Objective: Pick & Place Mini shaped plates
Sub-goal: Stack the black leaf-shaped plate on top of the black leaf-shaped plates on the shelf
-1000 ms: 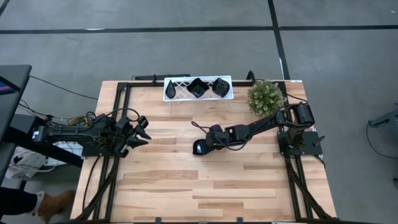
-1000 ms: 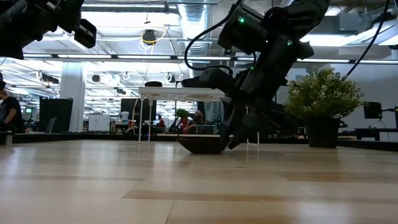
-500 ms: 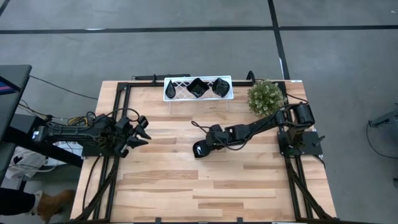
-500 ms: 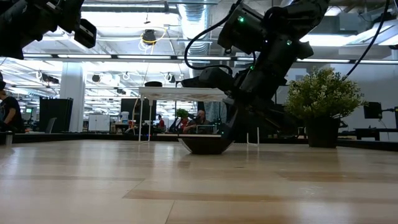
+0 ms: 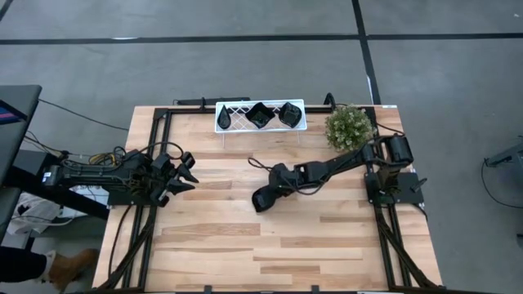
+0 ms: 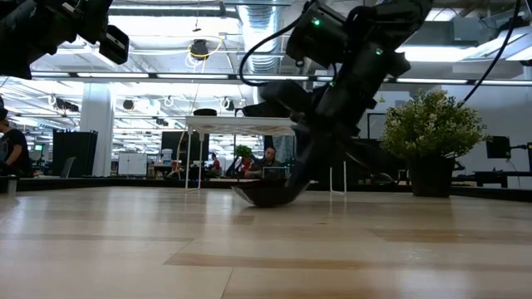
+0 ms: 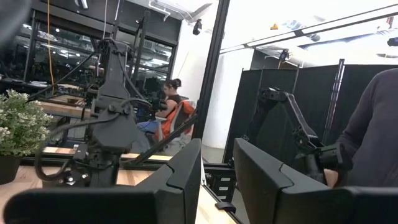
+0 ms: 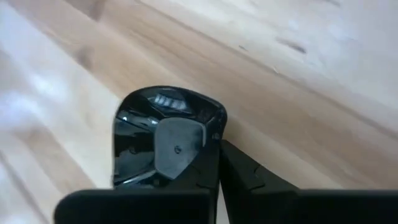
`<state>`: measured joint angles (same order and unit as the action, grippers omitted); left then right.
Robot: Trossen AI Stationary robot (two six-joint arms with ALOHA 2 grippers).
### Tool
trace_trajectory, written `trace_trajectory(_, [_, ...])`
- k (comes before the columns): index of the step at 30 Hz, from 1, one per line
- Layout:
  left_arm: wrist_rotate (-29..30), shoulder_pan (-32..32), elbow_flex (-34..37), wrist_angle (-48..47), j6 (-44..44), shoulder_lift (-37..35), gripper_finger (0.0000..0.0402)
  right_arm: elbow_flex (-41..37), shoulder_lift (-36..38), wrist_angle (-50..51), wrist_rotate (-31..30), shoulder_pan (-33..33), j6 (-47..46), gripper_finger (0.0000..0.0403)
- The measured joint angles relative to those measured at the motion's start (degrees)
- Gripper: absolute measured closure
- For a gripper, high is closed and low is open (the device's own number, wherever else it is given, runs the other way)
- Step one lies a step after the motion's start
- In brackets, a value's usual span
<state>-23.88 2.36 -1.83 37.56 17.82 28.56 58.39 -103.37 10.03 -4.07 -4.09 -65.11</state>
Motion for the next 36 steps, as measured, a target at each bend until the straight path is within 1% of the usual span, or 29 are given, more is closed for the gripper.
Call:
trace_trajectory(9, [-0.01,0.00,0.00,0.00,0.02,0.00,0.0305,4.98,0.00,0.00,6.78,2.78,9.22,0.0402])
trace_trajectory(14, [-0.02,-0.01,0.00,0.00,0.02,0.00,0.0305,8.07,0.00,0.48,8.88,3.68,13.86,0.0402])
trace_trajectory(27, [-0.01,-0.01,0.00,0.00,0.02,0.00,0.0305,16.74,0.00,6.48,10.31,3.36,18.29,0.0402])
trace_trajectory(36, [0.00,0.01,0.00,0.00,0.02,0.00,0.0305,25.03,0.00,13.13,10.86,3.34,22.13,0.0403])
